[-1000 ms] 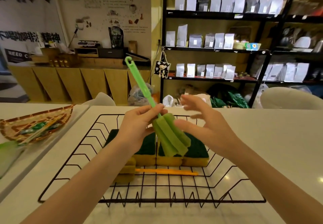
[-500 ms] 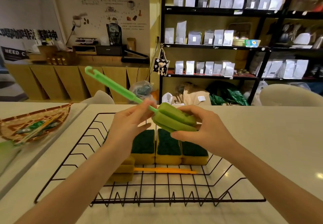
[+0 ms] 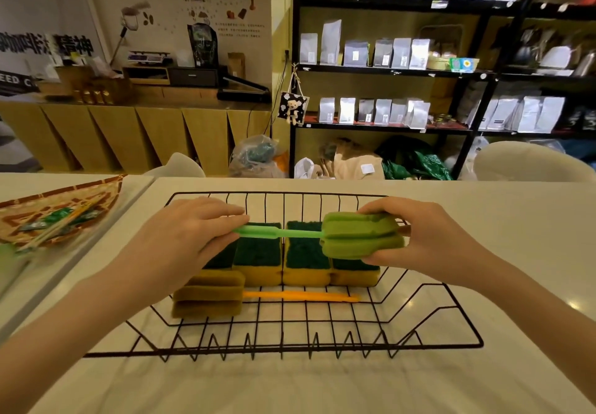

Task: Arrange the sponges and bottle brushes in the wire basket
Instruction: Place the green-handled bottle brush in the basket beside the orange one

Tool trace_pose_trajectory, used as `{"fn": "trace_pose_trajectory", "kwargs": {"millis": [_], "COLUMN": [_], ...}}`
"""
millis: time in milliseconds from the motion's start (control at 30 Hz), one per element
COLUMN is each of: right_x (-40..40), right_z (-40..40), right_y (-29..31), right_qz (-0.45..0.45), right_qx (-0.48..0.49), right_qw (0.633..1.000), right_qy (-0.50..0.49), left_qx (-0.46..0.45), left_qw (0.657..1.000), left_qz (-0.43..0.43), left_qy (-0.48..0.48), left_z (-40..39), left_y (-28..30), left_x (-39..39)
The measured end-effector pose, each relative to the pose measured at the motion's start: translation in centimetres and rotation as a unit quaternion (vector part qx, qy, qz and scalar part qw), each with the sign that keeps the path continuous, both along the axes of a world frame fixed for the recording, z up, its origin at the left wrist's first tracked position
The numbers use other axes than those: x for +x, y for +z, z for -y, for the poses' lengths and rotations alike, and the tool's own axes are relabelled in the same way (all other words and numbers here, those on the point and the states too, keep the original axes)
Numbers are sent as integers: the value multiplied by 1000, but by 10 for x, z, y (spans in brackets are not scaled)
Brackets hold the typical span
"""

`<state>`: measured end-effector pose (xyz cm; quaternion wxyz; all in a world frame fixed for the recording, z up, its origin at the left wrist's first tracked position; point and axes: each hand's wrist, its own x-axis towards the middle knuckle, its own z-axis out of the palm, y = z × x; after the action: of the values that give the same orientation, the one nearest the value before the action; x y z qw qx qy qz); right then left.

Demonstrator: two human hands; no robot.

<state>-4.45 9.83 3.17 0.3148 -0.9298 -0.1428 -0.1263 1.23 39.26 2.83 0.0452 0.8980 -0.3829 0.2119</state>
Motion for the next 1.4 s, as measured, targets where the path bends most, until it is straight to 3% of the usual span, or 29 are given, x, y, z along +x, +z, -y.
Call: {"fn": "trace_pose_trajectory", "kwargs": {"millis": [167, 267, 600, 733, 1233, 1400], "right_x": [-15, -22, -25, -16, -9, -8], "right_z": [6, 5, -11, -21, -24, -24], "right_y": [-3, -2, -3, -9, -17, -12], "right_qz": [-44, -110, -226, -244, -297, -296], "right_qx": [-18, -75, -226, -276, -283, -292], "right_qw": [999, 991, 945, 926, 907, 902], "right_qy": [9, 25, 71, 79, 97, 111], "left_qx": [-38, -31, 141, 198, 308, 277], "left_qw": [991, 987, 943, 930, 909, 916], "left_qz": [-125, -155, -302, -311, -280, -291], "left_qy": [-5, -18, -7, -4, -4, -12], "left_z": [-1, -1, 9, 20, 37, 32], "left_y": [-7, -8, -14, -15, -25, -27], "left_x": [-6, -10, -18, -15, -12, -10]}}
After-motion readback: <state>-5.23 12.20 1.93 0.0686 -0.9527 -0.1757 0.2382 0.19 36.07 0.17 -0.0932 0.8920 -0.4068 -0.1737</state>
